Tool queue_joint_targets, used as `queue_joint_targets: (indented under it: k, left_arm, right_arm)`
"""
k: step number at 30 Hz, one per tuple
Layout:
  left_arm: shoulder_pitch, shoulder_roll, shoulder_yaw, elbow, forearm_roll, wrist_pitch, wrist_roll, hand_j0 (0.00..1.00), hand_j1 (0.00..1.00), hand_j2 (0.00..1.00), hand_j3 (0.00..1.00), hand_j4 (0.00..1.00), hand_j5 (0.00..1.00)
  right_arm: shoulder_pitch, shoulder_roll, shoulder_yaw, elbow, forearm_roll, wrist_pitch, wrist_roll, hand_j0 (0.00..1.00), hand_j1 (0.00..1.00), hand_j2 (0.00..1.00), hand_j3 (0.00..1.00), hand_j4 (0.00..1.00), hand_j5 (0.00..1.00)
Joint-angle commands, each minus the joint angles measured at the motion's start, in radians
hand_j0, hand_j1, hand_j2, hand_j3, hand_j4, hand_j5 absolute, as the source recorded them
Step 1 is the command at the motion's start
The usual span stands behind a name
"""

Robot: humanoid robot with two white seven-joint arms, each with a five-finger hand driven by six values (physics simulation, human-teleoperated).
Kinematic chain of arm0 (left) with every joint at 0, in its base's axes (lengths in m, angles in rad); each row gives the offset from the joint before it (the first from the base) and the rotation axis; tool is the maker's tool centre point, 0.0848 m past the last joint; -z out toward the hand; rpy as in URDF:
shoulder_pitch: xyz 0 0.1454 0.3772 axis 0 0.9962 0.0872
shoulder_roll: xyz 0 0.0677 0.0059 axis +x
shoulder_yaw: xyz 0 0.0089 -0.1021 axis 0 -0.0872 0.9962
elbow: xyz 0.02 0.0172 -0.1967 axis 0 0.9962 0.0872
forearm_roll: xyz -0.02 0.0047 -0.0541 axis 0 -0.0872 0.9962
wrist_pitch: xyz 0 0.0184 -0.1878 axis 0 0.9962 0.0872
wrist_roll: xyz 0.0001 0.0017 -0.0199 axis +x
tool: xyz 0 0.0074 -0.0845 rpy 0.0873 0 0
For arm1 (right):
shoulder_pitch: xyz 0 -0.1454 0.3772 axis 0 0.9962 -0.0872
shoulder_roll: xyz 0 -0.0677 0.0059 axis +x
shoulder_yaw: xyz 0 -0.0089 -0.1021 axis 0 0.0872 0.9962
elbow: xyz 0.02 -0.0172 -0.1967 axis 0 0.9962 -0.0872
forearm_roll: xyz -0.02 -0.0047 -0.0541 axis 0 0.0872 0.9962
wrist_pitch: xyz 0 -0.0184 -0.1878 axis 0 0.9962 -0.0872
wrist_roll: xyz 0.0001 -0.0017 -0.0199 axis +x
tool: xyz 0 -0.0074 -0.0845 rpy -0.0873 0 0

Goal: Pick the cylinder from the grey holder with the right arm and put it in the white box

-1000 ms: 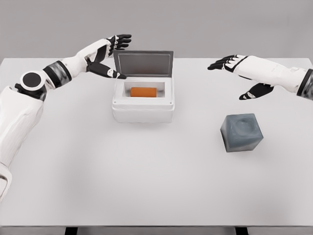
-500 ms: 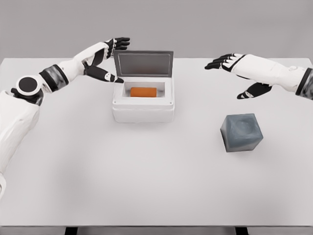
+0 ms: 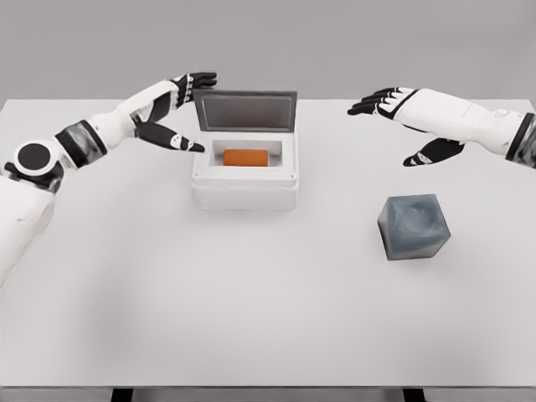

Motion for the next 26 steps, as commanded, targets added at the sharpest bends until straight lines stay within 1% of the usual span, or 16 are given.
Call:
queue_joint_targets:
  k: [1,5,7,10,12,14,15,16,17,18,19,20,21,22,24,26]
  left_arm:
    - [0.002,0.015,0.000,-0.032,0.016,0.001,0.000,1.00,1.00,1.00,1.00,1.00,1.00]
    - [0.012,0.024,0.002,-0.041,0.022,0.000,0.000,1.00,1.00,1.00,1.00,1.00,1.00]
    - [0.015,0.036,0.002,-0.061,0.032,0.000,0.000,1.00,1.00,1.00,1.00,1.00,1.00]
    - [0.025,0.081,0.002,-0.110,0.059,0.001,0.000,1.00,1.00,1.00,1.00,1.00,1.00]
    - [0.032,0.113,0.000,-0.145,0.096,0.001,0.000,1.00,1.00,1.00,1.00,1.00,1.00]
    - [0.057,0.170,0.000,-0.211,0.118,0.000,0.000,1.00,1.00,1.00,1.00,1.00,1.00]
    - [0.074,0.199,0.000,-0.245,0.142,-0.010,0.000,1.00,1.00,1.00,1.00,1.00,1.00]
    - [0.107,0.259,0.000,-0.296,0.176,-0.057,0.000,1.00,1.00,1.00,1.00,1.00,1.00]
    - [0.138,0.323,0.000,-0.351,0.200,-0.128,0.000,1.00,1.00,1.00,1.00,1.00,1.00]
    - [0.159,0.386,0.002,-0.394,0.208,-0.194,0.000,1.00,1.00,1.00,1.00,1.00,1.00]
    - [0.173,0.415,0.002,-0.412,0.208,-0.218,0.000,1.00,1.00,1.00,1.00,1.00,1.00]
    - [0.227,0.495,0.002,-0.460,0.210,-0.237,0.000,1.00,1.00,1.00,1.00,1.00,1.00]
    - [0.271,0.533,0.009,-0.503,0.210,-0.240,0.000,1.00,1.00,1.00,1.00,1.00,1.00]
    - [0.291,0.553,0.015,-0.520,0.210,-0.246,0.000,1.00,1.00,1.00,1.00,1.00,1.00]
    - [0.305,0.578,0.015,-0.521,0.213,-0.295,0.000,1.00,1.00,1.00,1.00,1.00,1.00]
    - [0.307,0.579,0.014,-0.521,0.213,-0.295,0.000,1.00,1.00,1.00,1.00,1.00,1.00]
  right_arm:
    - [0.000,-0.001,0.000,-0.007,-0.007,0.011,-0.001,1.00,1.00,1.00,1.00,1.00,1.00]
    - [0.003,0.002,0.000,-0.013,-0.007,0.021,-0.001,1.00,1.00,1.00,1.00,1.00,1.00]
    - [-0.002,0.005,0.000,-0.013,-0.007,0.022,-0.001,1.00,1.00,1.00,1.00,1.00,1.00]
    - [0.000,0.007,0.000,-0.014,-0.007,0.023,-0.001,1.00,1.00,1.00,1.00,1.00,1.00]
    - [0.000,0.008,0.000,-0.013,-0.007,0.023,-0.001,1.00,1.00,1.00,1.00,1.00,1.00]
    - [-0.002,0.010,-0.002,-0.016,-0.007,0.023,-0.001,1.00,1.00,1.00,1.00,1.00,1.00]
    - [0.000,0.007,-0.002,-0.028,-0.007,0.034,-0.001,1.00,1.00,1.00,1.00,1.00,1.00]
    - [0.003,0.001,0.000,-0.044,-0.007,0.043,-0.001,1.00,1.00,1.00,1.00,1.00,1.00]
    - [0.003,0.008,-0.002,-0.050,-0.007,0.045,-0.001,1.00,1.00,1.00,1.00,1.00,1.00]
    - [0.005,0.010,-0.002,-0.048,-0.005,0.049,-0.001,1.00,1.00,1.00,1.00,1.00,1.00]
    - [0.006,0.010,-0.002,-0.048,-0.005,0.054,-0.001,1.00,1.00,1.00,1.00,1.00,1.00]
    - [0.011,0.011,-0.003,-0.048,-0.005,0.054,-0.001,1.00,1.00,1.00,1.00,1.00,1.00]
    - [0.009,0.011,-0.003,-0.048,-0.007,0.054,-0.001,1.00,1.00,1.00,1.00,1.00,1.00]
    - [0.009,0.011,-0.003,-0.048,-0.007,0.054,-0.001,1.00,1.00,1.00,1.00,1.00,1.00]
    - [0.011,0.013,-0.017,-0.047,-0.007,0.054,-0.001,1.00,1.00,1.00,1.00,1.00,1.00]
    - [0.011,0.014,-0.017,-0.050,-0.008,0.060,-0.001,1.00,1.00,1.00,1.00,1.00,1.00]
